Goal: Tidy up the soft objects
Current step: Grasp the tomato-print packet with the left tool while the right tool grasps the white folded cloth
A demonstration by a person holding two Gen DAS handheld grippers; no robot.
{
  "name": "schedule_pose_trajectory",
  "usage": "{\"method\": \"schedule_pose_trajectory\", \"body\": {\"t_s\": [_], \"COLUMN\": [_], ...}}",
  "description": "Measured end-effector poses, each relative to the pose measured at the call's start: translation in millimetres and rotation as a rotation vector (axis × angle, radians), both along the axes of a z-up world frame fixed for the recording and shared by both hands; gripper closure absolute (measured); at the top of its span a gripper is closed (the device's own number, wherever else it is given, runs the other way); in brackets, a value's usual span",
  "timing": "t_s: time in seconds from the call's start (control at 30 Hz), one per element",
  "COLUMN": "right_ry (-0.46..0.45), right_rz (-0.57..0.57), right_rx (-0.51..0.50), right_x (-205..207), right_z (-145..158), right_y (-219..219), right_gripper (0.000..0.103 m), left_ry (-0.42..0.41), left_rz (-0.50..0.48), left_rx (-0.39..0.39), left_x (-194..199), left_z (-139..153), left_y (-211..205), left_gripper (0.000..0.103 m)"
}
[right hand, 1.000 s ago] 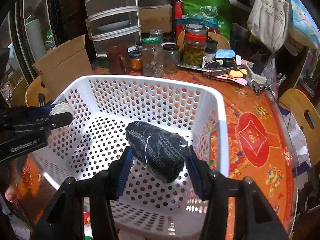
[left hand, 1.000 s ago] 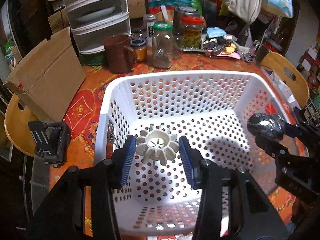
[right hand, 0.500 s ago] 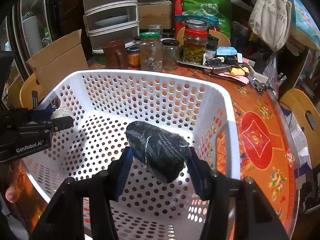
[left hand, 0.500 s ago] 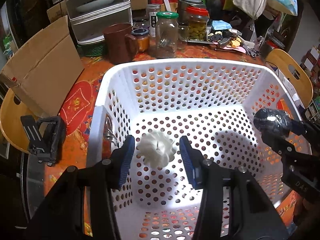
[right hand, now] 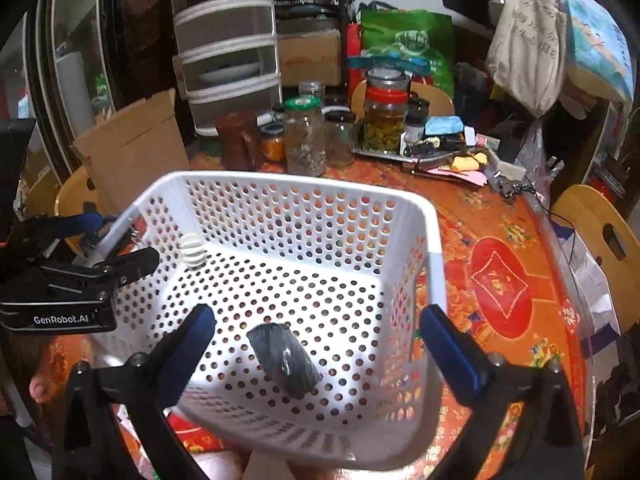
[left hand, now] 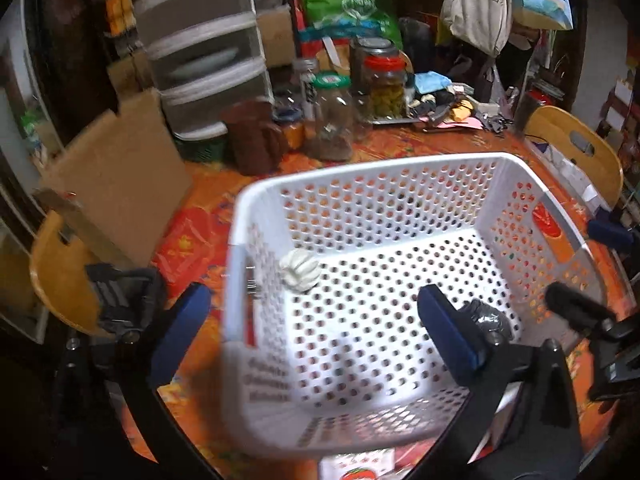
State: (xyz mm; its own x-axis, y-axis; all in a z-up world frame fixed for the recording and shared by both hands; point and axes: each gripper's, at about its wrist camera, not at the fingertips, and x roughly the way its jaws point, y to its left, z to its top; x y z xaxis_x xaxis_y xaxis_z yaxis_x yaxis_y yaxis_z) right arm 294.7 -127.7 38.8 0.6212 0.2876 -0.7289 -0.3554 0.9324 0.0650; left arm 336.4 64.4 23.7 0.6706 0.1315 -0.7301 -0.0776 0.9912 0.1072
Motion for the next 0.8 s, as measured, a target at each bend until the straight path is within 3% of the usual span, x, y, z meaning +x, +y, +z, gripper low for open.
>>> {"method": "schedule_pose_trajectory", "body": {"t_s": [0.3, 0.47, 0.67, 0.8], "right_ry": [-0.051, -0.058, -0.054, -0.028], "right_rz": [0.034, 0.067, 0.086, 0.087], "right_rx": [0.023, 0.023, 0.043, 0.044], "right_x": [-62.1, -115.7, -159.1, -168.4], "right_z": [16.5, 15.1, -9.0, -39.1], "right_y": [-21.1, -36.2, -47.9, -46.8], "right_gripper": [0.0, 0.0, 0.0, 0.0], "left_ry": [-0.025, -0.039, -0.074, -0.013], "left_rz": [0.011, -0.018, -0.007, -0.032], "left_rx": [0.014, -0.053, -0.044, -0.115], "left_x": [-74.0, -140.8, -202.0, -206.2], "left_z": [29.2, 28.3, 1.5, -43.2], "left_y": [5.7, 10.6, 6.6, 3.4], "left_gripper": [0.0, 0.0, 0.0, 0.0]}}
